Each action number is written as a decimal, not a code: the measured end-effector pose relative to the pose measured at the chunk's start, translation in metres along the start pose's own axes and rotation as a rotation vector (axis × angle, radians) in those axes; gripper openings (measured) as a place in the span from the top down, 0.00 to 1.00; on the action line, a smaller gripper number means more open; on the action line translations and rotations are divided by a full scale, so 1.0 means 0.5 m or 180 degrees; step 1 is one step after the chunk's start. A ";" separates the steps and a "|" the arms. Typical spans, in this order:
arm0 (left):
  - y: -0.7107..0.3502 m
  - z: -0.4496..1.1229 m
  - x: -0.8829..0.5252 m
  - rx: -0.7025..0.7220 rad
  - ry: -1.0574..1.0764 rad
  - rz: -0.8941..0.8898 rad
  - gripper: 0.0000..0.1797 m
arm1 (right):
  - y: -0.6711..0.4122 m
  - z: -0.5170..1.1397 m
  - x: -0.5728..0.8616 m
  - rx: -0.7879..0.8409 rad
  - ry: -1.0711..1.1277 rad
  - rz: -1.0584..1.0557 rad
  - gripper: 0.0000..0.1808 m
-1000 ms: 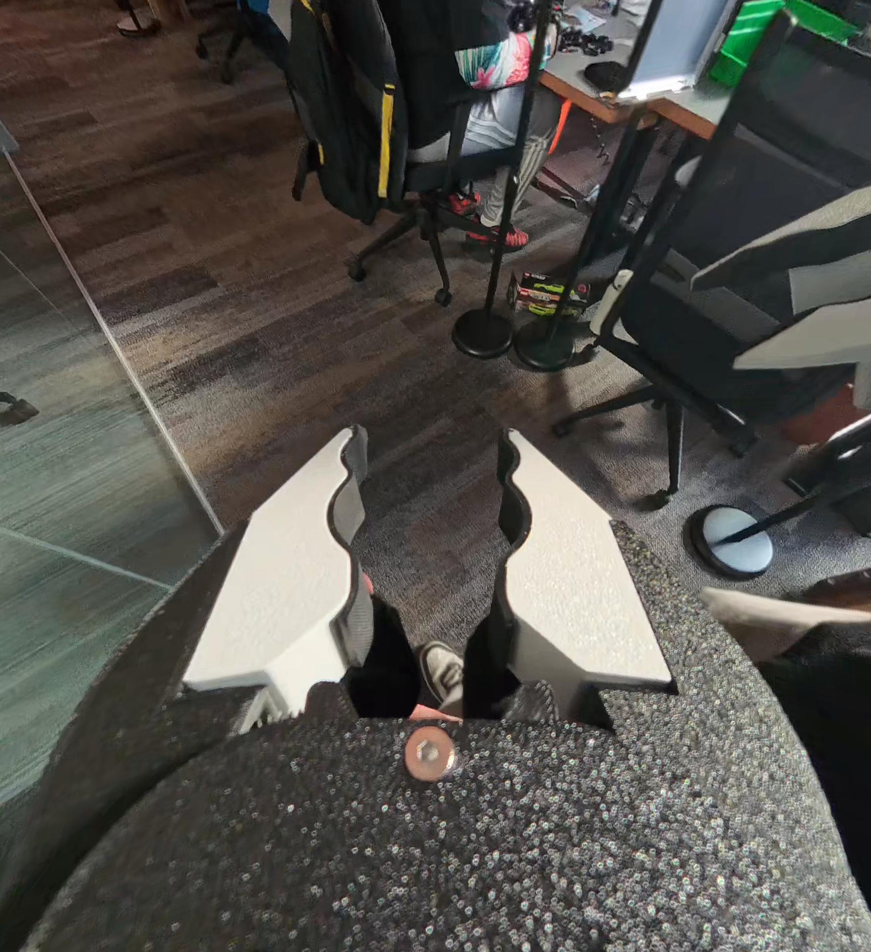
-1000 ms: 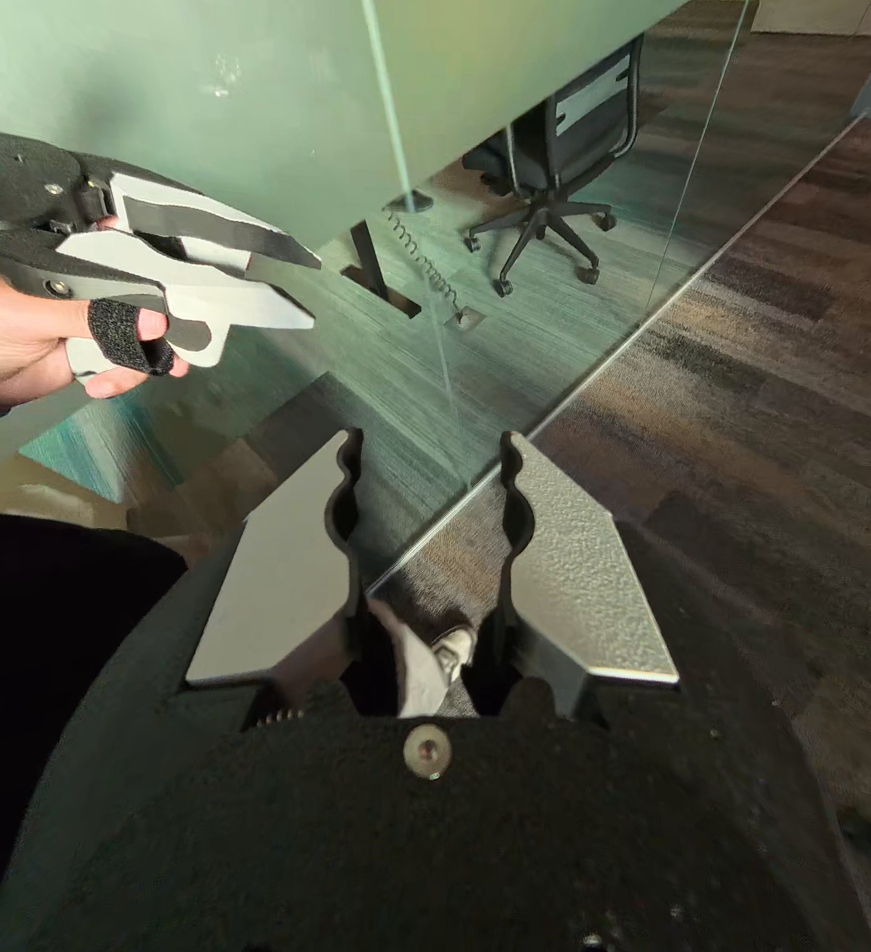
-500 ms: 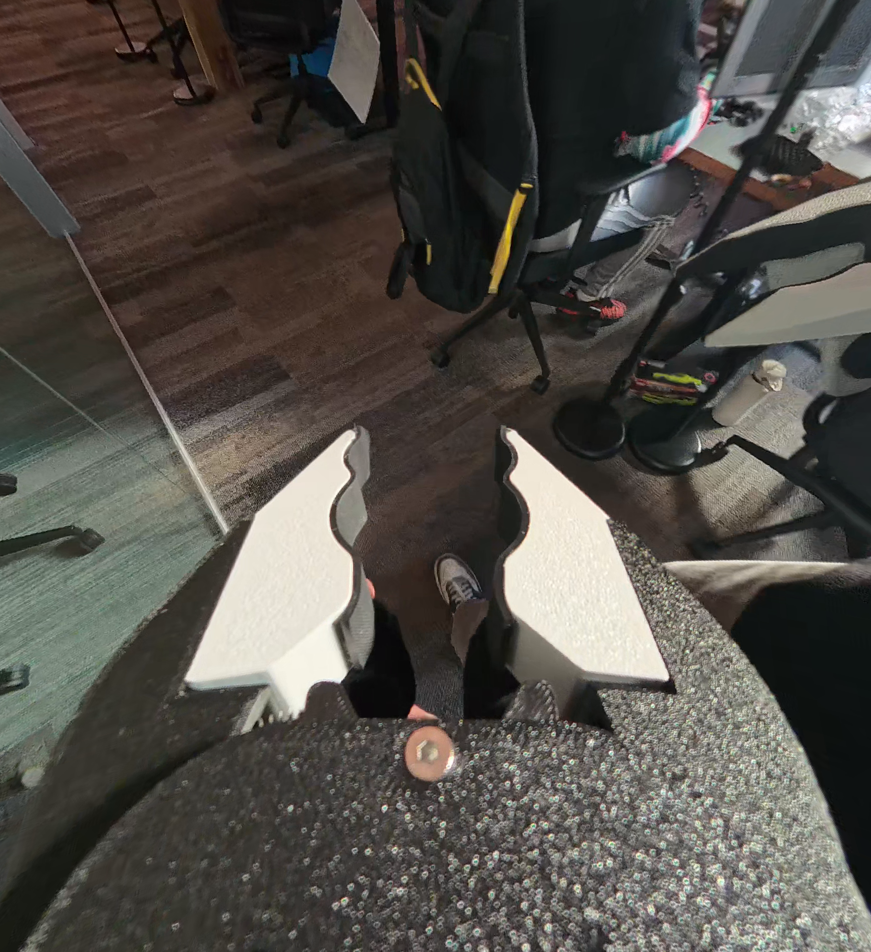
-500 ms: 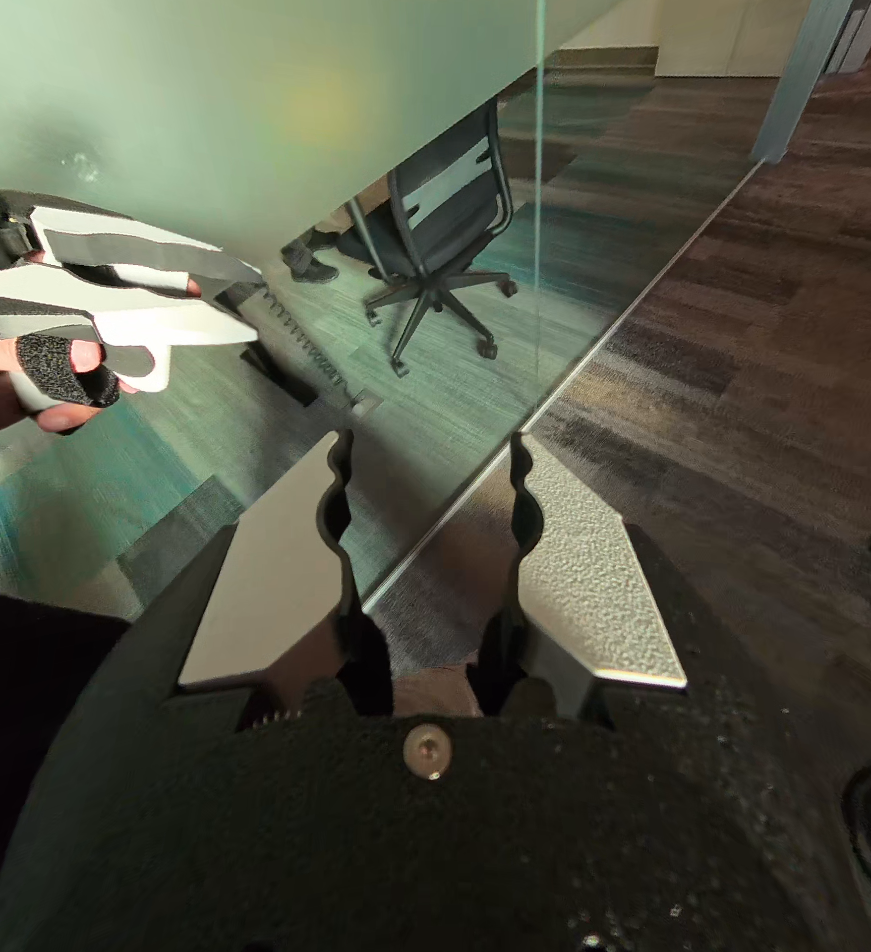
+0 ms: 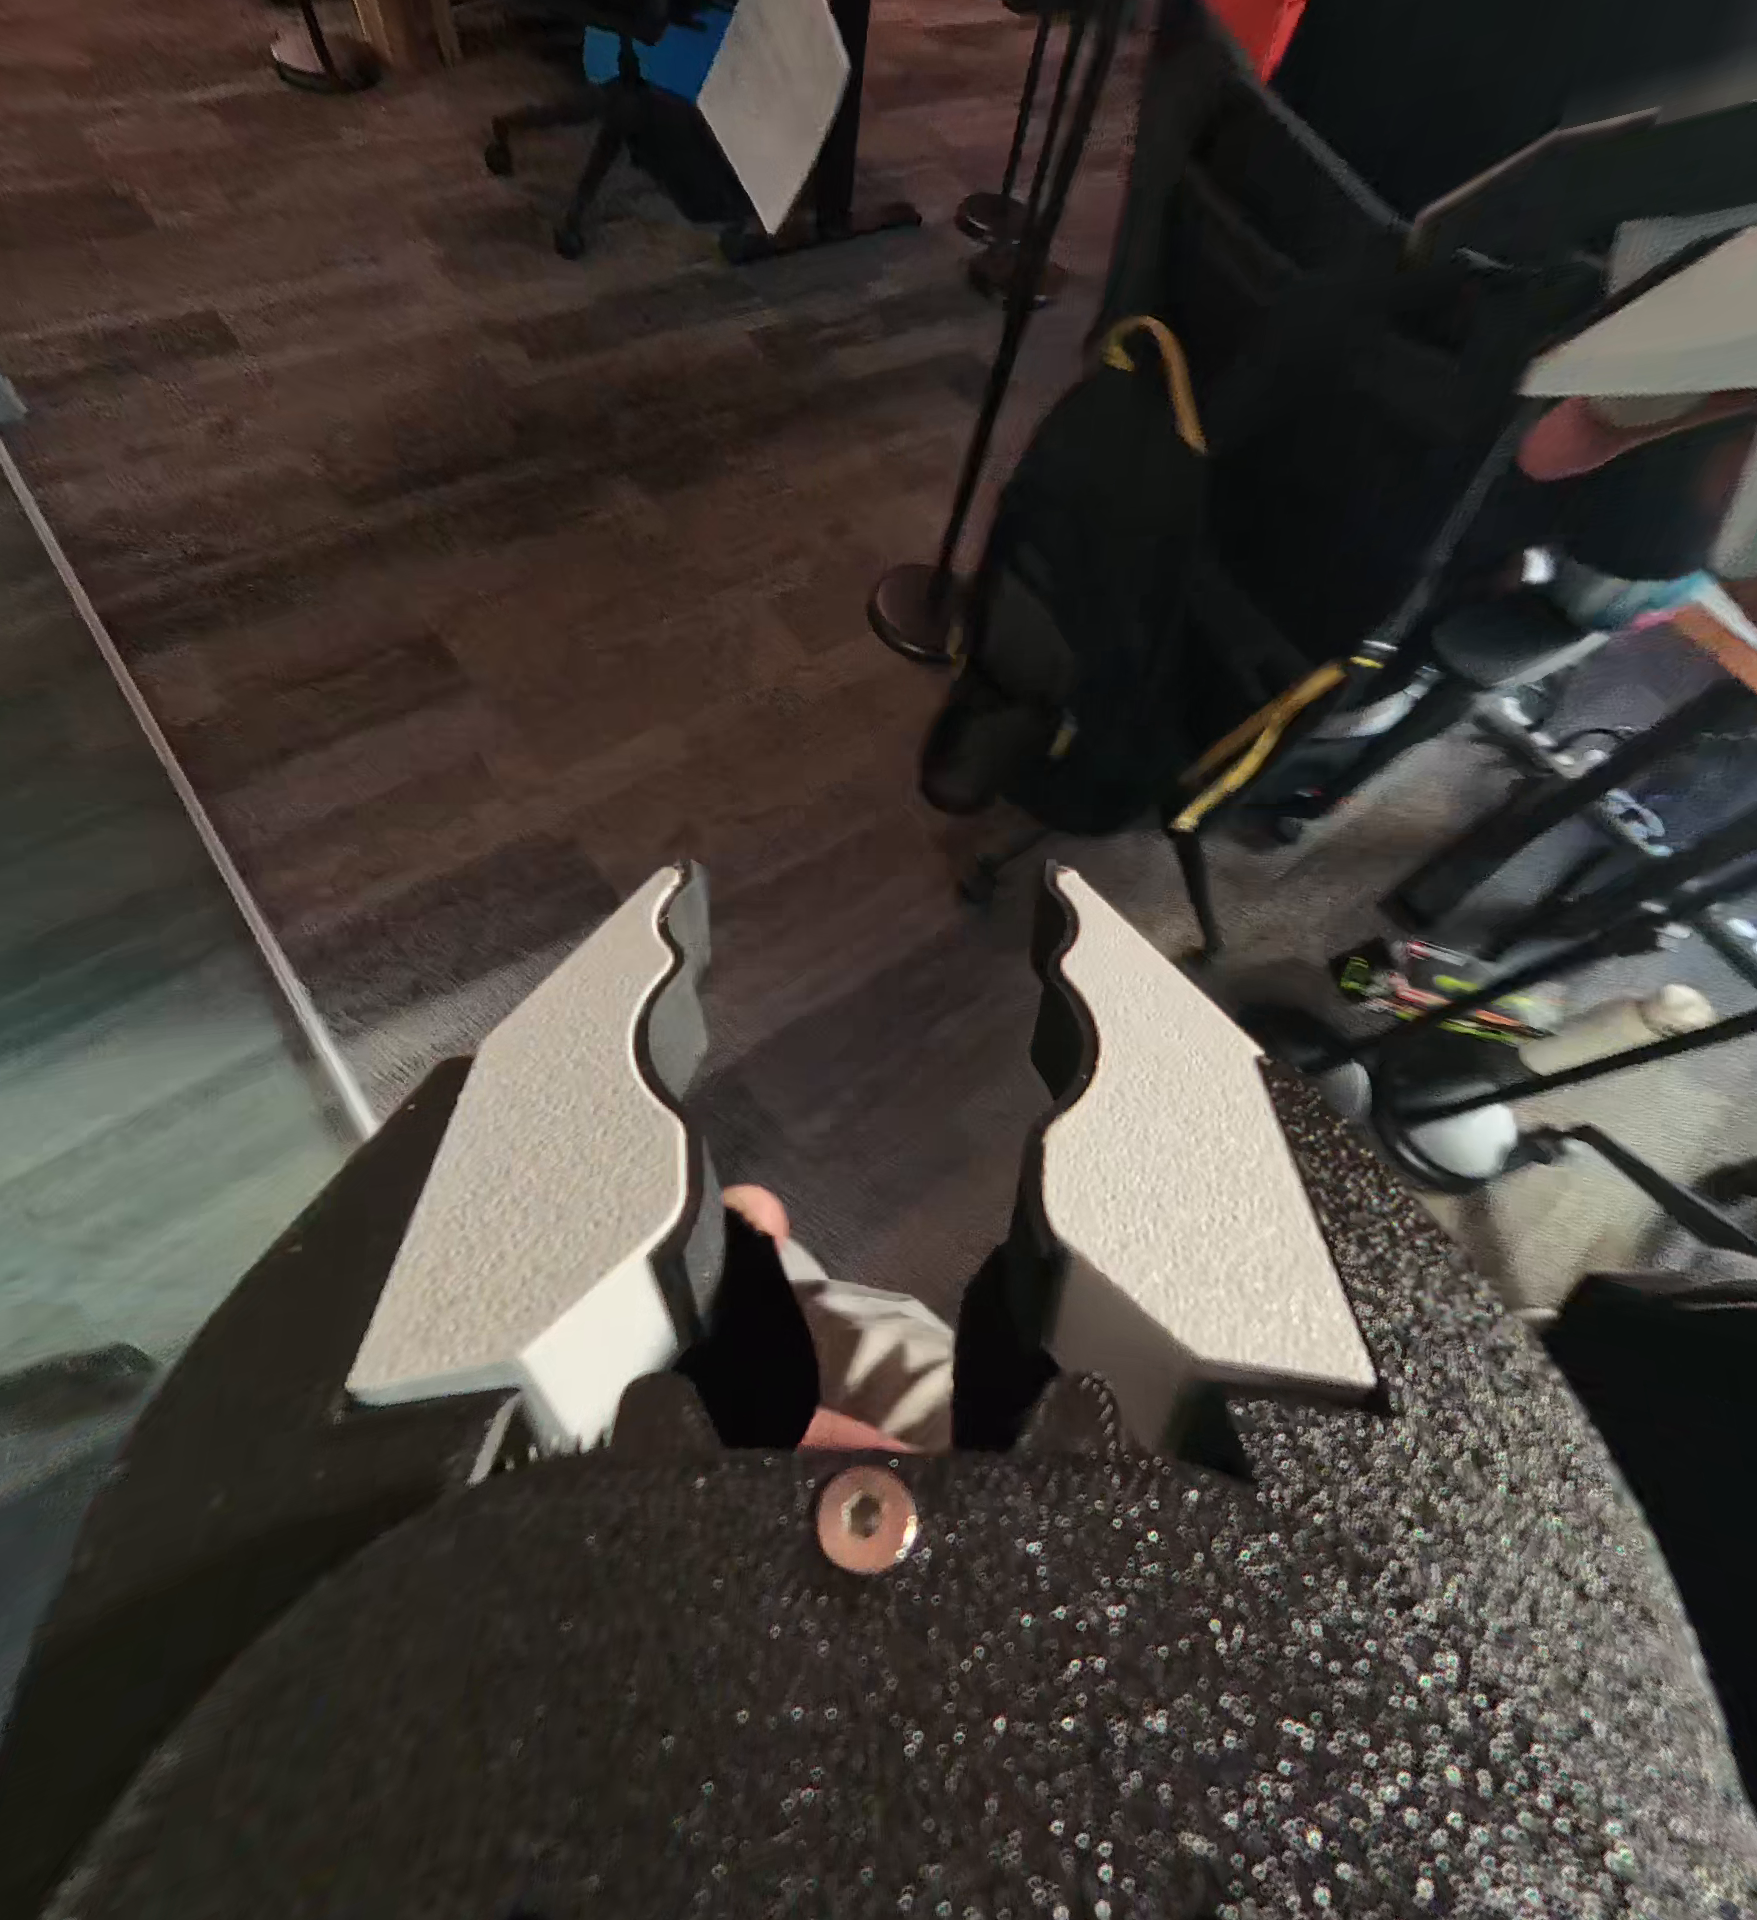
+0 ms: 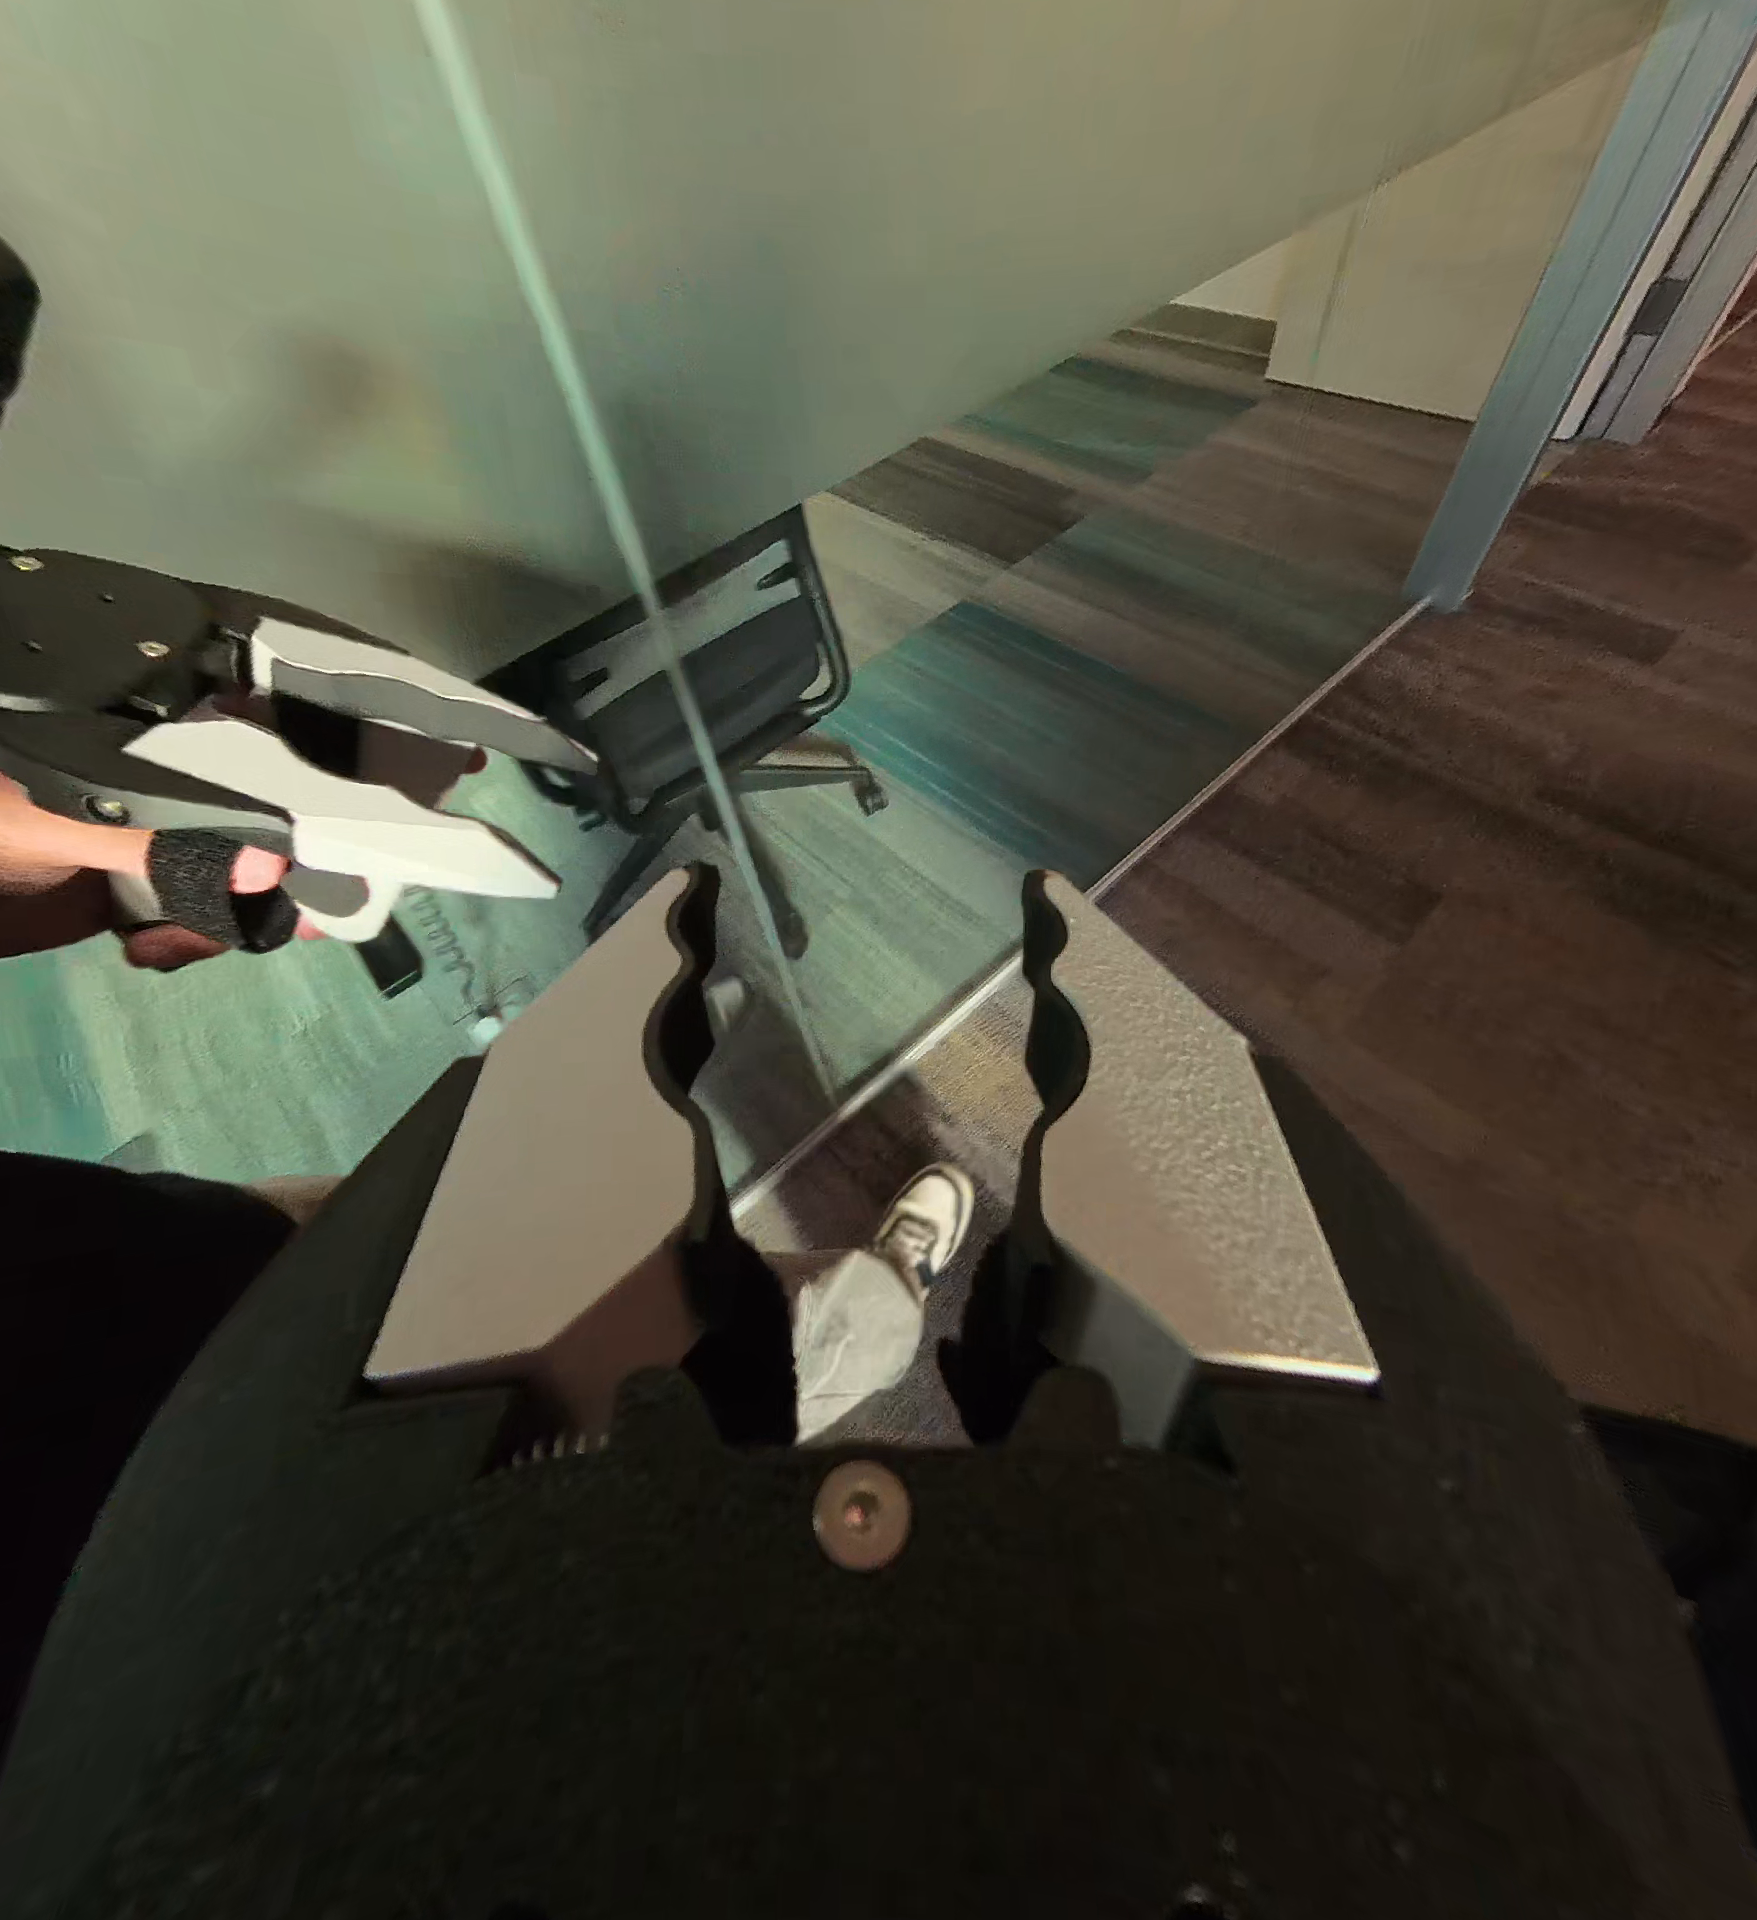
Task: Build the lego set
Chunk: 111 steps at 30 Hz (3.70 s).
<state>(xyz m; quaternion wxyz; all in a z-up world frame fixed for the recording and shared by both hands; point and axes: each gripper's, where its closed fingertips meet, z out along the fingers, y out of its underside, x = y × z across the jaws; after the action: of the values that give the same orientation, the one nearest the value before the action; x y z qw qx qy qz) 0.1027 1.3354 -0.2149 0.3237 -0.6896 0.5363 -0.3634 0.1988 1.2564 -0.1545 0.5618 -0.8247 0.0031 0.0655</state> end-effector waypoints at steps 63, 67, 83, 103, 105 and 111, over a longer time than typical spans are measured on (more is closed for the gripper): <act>-2.097 2.687 -2.346 -0.0564 0.0294 0.0345 0.74 | -1.159 2.287 3.090 0.0079 0.0467 0.0592 0.61; -2.230 2.891 -2.503 -0.0586 0.0290 0.0293 0.72 | -1.224 2.468 3.322 0.0118 0.0465 0.0655 0.61; -2.769 3.535 -3.135 -0.0432 0.0250 -0.0091 0.71 | -1.715 3.109 4.139 0.0367 0.0318 0.0373 0.61; -3.535 4.445 -3.620 -0.0269 0.1149 0.0632 0.70 | -1.946 3.450 5.220 0.0278 0.2467 0.1101 0.60; -3.574 4.546 -3.611 -0.0311 0.1299 0.0809 0.71 | -1.939 3.461 5.348 0.0256 0.2600 0.1234 0.59; -3.751 4.767 -3.508 -0.0431 0.2085 0.1321 0.72 | -1.928 3.399 5.690 0.0206 0.3265 0.1720 0.58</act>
<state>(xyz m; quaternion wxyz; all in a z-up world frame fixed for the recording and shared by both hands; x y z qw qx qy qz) 2.7888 3.5841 -0.1713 0.1557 -0.4339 0.7620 -0.4548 2.9177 3.3823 -0.1910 0.4767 -0.7034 0.4873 -0.2015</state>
